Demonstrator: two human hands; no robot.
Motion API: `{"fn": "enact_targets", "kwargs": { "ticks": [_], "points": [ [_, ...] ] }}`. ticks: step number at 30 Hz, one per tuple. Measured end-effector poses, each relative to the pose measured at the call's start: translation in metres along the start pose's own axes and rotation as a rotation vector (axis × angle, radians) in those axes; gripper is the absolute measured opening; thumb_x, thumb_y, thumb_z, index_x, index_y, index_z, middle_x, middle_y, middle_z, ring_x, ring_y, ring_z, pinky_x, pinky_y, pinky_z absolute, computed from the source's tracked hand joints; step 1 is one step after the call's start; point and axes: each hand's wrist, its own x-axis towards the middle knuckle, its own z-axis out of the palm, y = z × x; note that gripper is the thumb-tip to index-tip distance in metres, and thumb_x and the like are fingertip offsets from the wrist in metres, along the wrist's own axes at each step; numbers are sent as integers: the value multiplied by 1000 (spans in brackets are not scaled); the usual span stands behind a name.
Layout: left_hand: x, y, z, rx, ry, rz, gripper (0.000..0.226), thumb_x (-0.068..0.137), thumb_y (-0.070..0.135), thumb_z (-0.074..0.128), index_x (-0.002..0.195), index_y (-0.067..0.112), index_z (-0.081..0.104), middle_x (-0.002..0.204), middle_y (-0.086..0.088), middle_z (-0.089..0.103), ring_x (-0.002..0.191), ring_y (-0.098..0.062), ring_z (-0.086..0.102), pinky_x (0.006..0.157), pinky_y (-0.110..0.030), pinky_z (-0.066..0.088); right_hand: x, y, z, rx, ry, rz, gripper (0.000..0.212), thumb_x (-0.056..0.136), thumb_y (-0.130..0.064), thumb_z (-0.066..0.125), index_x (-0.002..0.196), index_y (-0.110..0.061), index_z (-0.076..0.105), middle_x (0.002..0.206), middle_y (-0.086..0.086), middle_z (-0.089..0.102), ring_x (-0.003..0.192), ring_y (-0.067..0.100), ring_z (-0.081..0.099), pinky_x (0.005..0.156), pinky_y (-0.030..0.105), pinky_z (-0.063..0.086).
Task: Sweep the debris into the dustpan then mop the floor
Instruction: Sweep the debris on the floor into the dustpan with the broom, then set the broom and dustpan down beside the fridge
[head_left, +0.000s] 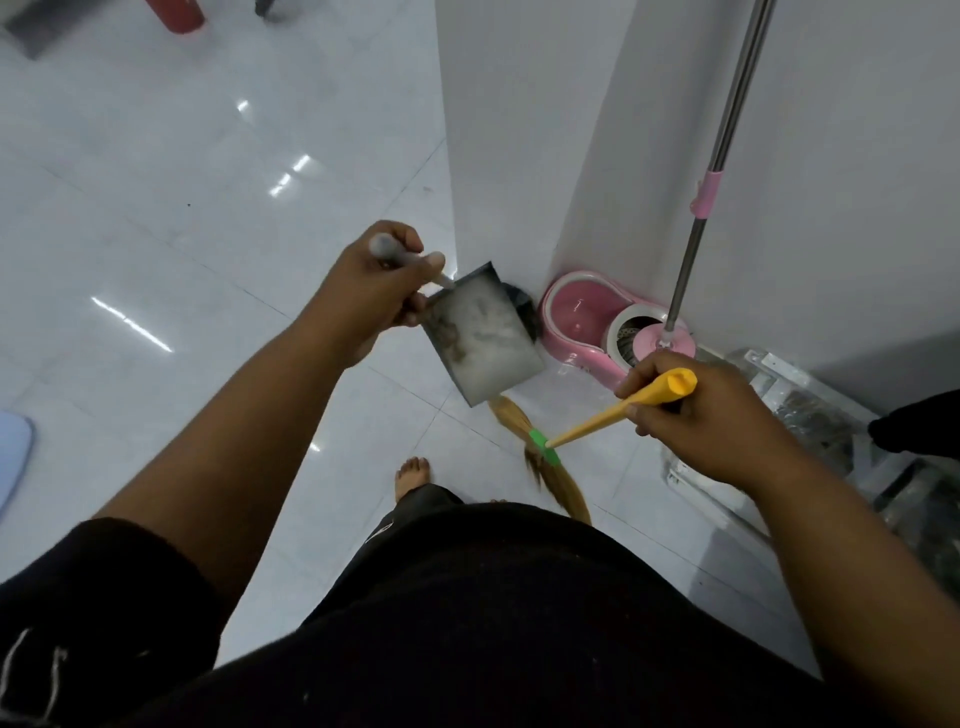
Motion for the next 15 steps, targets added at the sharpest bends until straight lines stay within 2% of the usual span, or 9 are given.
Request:
{"fn": "enact_targets", "kwargs": {
  "ticks": [3,5,7,9,10,13,15],
  "points": [
    [14,9,-3,171,57,31,7,97,22,56,93,17,54,68,-5,57,61,-19,58,62,-35,54,-2,-4,-4,-3,34,-24,20,84,-15,73,89,-32,65,85,-24,69,76,0,69,64,21,53],
    [18,9,-11,294,90,32,12,97,25,55,98,13,56,70,-8,60,60,-20,62,60,-36,57,-3,-5,-4,63,76,-44,15,85,-19,74,90,-31,67,87,-23,71,78,2,70,64,17,53],
    [17,6,-20,423,135,35,18,96,29,56,103,13,58,73,-7,61,58,-18,63,56,-33,57,-2,-5,-1,152,117,-39,6,87,-26,71,93,-29,71,86,-14,72,78,7,70,68,21,56],
    [14,0,-30,511,190,20,21,95,33,57,106,14,59,77,-5,61,60,-18,63,54,-31,56,2,-5,4,184,153,-23,9,88,-33,69,94,-26,71,85,-9,71,78,8,68,71,27,54],
    [11,-5,-36,540,218,0,22,94,34,58,106,15,59,81,-5,63,64,-20,64,56,-32,57,6,-5,7,192,168,-28,10,88,-34,69,93,-25,71,84,-9,69,77,7,67,71,27,53],
    [-1,-26,-52,623,289,-54,23,94,36,60,107,17,60,101,-9,65,85,-28,67,74,-39,58,20,-11,15,159,176,-64,9,85,-33,73,85,-25,68,78,-16,66,74,2,62,64,10,45],
    [-13,-44,-65,675,340,-54,24,94,35,60,107,15,63,109,-8,62,96,-27,62,78,-34,51,31,-17,22,110,137,-80,10,85,-32,74,81,-27,66,74,-17,67,71,2,62,63,12,47]
  ]
}}
